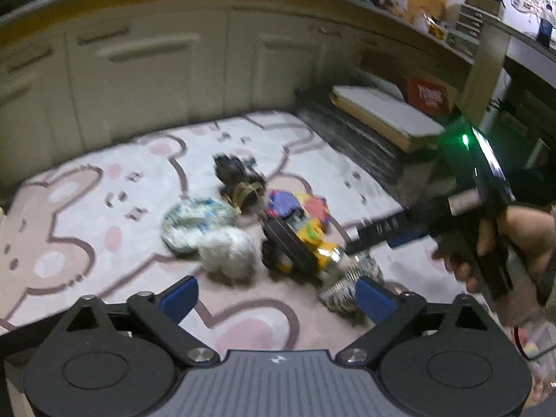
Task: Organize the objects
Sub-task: 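Grasp the braided pearl rope with the left tool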
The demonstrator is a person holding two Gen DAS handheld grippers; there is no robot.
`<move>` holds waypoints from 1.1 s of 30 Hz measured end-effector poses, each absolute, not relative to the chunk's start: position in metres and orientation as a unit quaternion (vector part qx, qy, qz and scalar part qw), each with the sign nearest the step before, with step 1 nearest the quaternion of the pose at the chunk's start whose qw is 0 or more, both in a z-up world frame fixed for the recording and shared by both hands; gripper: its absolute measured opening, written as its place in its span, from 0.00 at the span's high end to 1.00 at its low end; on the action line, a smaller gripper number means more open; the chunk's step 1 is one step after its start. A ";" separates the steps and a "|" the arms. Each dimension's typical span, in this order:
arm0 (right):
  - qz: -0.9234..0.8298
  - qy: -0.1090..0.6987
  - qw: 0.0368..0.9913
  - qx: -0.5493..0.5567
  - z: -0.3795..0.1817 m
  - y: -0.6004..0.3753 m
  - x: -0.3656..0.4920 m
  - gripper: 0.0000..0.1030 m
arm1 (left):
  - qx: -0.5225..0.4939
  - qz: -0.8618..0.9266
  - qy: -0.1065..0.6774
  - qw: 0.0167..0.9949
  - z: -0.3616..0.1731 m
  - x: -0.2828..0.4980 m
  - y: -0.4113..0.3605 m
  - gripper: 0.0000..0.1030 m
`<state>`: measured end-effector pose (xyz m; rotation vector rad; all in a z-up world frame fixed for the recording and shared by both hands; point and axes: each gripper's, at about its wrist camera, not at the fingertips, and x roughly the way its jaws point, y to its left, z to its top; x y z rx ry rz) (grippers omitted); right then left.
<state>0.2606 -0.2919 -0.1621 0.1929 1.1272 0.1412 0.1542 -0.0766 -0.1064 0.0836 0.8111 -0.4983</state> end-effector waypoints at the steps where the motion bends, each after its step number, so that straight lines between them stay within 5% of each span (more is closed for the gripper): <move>1: 0.071 0.534 0.837 0.095 -0.163 -0.293 0.261 0.28 | 0.042 -0.244 0.397 0.884 -0.110 0.155 -0.078 0.11; 6: 0.105 0.550 0.822 0.107 -0.168 -0.296 0.262 0.42 | 0.054 -0.266 0.418 0.867 -0.123 0.155 -0.083 0.13; 25: 0.262 0.597 0.758 0.006 -0.178 -0.197 0.233 0.48 | 0.099 -0.326 0.467 0.816 -0.159 0.144 -0.095 0.13; 33: 0.282 0.562 0.777 0.028 -0.143 -0.199 0.235 0.48 | 0.082 -0.304 0.489 0.814 -0.178 0.153 -0.091 0.23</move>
